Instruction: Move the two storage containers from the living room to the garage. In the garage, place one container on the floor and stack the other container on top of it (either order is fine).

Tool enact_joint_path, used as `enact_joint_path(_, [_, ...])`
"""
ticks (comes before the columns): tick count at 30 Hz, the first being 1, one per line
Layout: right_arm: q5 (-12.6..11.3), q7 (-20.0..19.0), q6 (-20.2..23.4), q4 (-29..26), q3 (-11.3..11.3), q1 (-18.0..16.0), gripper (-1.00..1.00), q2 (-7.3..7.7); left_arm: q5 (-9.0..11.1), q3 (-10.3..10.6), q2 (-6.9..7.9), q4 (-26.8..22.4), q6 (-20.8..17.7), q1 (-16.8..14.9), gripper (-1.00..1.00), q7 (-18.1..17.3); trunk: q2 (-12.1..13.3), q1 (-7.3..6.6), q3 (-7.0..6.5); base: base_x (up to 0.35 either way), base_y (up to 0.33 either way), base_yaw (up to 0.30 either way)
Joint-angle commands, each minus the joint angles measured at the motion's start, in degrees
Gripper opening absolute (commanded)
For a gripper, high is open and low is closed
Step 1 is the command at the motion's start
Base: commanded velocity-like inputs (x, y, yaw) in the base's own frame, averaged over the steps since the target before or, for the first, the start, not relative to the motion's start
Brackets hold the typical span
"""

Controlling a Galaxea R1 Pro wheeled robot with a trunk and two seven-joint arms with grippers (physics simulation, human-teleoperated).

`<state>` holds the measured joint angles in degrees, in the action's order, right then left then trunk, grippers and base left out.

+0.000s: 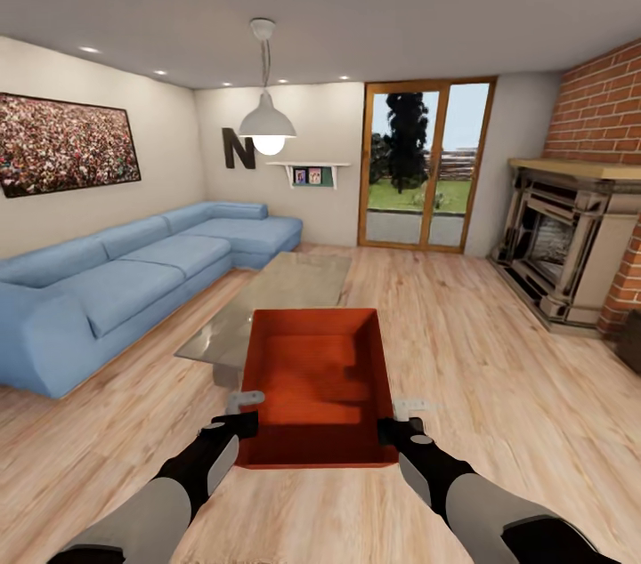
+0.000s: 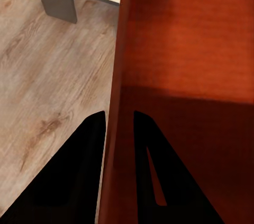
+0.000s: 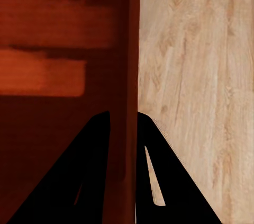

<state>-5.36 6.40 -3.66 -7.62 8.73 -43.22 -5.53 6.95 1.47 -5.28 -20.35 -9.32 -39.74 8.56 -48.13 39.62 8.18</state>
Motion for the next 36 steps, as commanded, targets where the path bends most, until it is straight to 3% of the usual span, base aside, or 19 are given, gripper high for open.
enact_joint_path(1, [-0.80,0.45,-0.29,0.24,-0.12,-0.02,-1.00,0.18,-0.89,-0.77,0.42,-0.30,0.62,-0.07,-1.00,1.34,-0.07,0.01,0.09,0.000,0.000,0.300])
enact_joint_path(36, [-0.80,0.24,-0.29,0.24,-0.12,-0.02,-1.00,0.23,-0.89,-0.77,0.44,-0.39,0.62,-0.07,-1.00,1.36,-0.07,0.01,0.09,0.000,0.000,0.300])
